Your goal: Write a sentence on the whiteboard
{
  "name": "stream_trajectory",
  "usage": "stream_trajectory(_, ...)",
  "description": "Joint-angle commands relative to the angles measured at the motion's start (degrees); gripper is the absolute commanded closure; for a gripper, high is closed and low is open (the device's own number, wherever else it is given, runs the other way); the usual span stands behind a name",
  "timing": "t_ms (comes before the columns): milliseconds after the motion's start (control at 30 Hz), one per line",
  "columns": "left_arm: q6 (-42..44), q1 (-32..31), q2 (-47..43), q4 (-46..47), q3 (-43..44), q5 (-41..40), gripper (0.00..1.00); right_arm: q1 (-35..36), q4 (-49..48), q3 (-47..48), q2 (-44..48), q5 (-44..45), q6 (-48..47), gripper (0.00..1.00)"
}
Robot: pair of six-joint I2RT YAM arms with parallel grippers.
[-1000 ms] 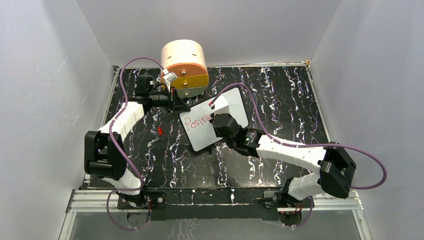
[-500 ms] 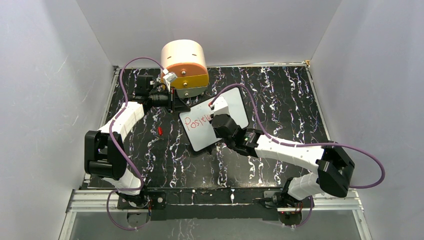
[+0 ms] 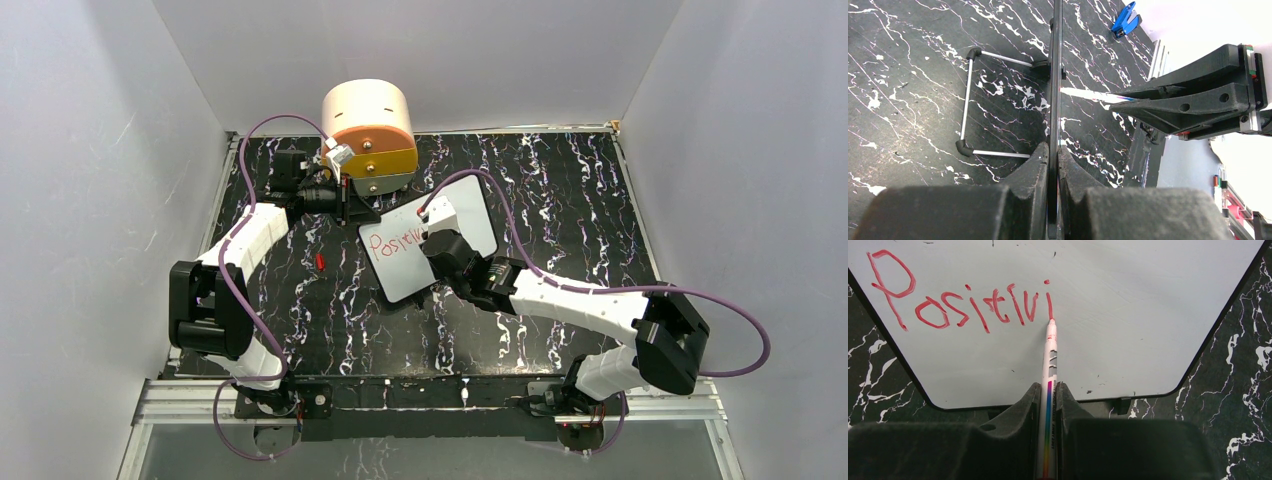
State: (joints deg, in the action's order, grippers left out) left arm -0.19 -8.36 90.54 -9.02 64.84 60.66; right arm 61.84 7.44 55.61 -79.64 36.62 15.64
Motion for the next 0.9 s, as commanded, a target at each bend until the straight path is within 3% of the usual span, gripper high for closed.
stream_trajectory(0, 1.31, -0.52, 1.83, -3.73, -0.78, -3.4, 1.0, -0.33, -0.1, 1.53, 1.16, -0.04, 0.49, 1.0)
stream_trajectory(300, 1.31, -0.52, 1.83, -3.78, -0.91, -3.29, 1.0, -0.6, -6.01, -1.74, 4.83, 1.26, -1.33, 1.0)
stream_trajectory(867, 1.16, -0.52, 2.05, -3.76, -0.96, -3.36, 1.0, -2.69, -10.66, -2.64, 2.12, -2.59, -1.72, 1.0)
